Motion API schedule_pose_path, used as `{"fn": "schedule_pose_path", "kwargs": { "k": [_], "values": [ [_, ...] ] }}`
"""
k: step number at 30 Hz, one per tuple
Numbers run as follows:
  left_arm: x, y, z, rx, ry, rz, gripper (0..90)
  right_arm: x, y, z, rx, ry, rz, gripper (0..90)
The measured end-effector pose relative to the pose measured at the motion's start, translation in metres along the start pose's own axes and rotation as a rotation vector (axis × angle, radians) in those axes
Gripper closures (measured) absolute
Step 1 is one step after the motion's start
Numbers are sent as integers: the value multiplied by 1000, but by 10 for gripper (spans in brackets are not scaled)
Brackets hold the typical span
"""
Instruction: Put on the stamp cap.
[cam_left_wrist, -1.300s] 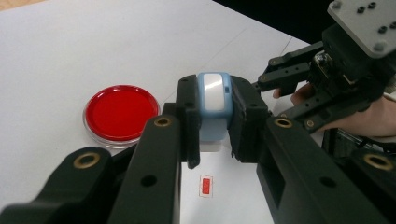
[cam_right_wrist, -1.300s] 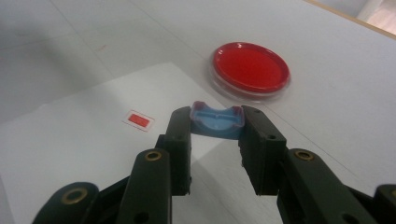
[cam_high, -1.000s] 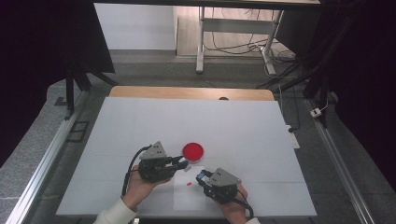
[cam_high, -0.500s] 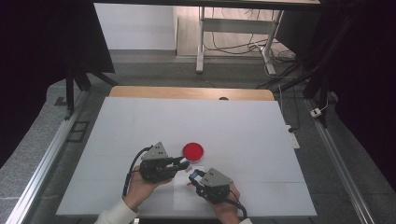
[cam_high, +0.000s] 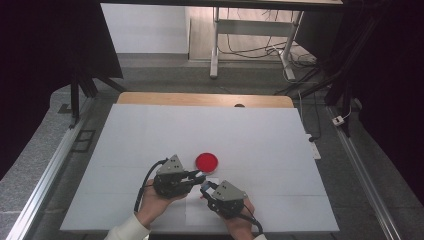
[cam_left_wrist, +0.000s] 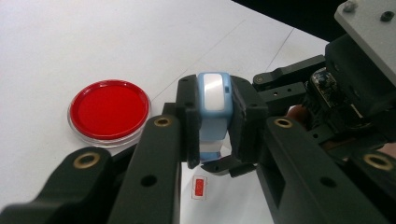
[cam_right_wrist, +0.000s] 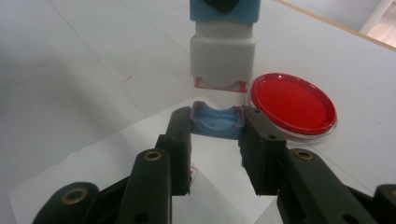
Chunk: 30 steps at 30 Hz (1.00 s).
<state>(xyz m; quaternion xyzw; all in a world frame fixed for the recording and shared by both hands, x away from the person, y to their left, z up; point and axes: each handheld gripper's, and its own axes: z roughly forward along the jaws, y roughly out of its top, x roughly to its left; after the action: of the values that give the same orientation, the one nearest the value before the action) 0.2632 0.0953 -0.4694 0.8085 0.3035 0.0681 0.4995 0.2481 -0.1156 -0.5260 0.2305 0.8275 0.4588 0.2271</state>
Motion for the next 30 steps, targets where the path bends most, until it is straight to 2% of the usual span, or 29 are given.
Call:
{"fn": "schedule_pose_path", "kwargs": {
  "k": [14, 30],
  "values": [
    [-1, -3, 5, 2, -2, -18, 754, 1, 1, 0, -11, -24, 10, 644],
    [-1, -6, 9, 11, 10, -24, 754, 2, 1, 1, -20, -26, 23, 644]
  ]
}}
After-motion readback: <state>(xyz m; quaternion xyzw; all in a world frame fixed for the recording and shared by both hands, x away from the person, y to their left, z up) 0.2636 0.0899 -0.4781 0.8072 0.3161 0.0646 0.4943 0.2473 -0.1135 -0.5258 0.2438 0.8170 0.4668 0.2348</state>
